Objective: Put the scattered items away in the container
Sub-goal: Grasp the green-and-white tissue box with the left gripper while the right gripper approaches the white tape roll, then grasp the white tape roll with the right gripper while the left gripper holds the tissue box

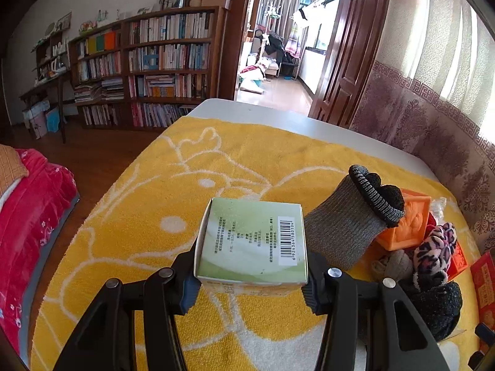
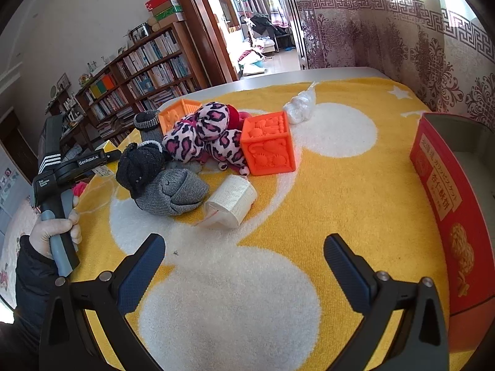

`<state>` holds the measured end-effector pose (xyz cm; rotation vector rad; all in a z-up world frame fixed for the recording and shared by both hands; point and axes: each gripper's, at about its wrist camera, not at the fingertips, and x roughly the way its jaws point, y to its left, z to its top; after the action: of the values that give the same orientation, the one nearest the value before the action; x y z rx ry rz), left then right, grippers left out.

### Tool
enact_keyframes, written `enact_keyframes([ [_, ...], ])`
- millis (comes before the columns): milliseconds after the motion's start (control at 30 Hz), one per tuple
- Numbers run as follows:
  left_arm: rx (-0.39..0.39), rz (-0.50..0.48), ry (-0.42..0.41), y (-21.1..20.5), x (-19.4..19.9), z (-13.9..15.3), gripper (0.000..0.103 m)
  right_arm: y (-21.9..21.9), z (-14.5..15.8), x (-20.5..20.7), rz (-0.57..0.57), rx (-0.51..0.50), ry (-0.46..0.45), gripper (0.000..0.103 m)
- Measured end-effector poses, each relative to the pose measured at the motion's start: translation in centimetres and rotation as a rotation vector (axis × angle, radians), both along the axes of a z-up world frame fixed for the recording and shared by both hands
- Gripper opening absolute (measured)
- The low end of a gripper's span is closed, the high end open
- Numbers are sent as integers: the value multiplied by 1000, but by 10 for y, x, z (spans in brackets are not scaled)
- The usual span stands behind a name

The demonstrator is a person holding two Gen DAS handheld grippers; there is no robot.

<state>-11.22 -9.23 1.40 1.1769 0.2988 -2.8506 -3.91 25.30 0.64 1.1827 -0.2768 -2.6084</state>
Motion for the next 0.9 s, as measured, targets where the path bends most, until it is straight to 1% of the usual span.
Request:
enact_keyframes([
  [67,10,-19,10,3,3,3,54,-3,2,-6,-11,-8,-4,102],
  [167,21,-40,20,7,4,5,54,-13,3,-15,-25,26,-10,98],
  [267,30,-57,26,10,7,6,54,-21,-3,-29,-34,37,-53,85],
  [333,37,-69,28,12,9,7,54,-25,-10,-38,-34,32,-93,73],
  [567,49,-88,34,14,12,8,55,-34,-30,-56,-31,38,-162,62],
  [667,47,-93,28,16,11,7,54,-35,-32,-57,-33,61,-156,53],
  [700,46,-95,26,17,11,6,54,-34,-32,-57,-34,64,-156,48],
  [833,44,-96,24,18,11,4,54,-27,-29,-52,-42,32,-142,43],
  [900,42,-98,24,19,11,4,54,-23,-25,-48,-45,22,-126,43],
])
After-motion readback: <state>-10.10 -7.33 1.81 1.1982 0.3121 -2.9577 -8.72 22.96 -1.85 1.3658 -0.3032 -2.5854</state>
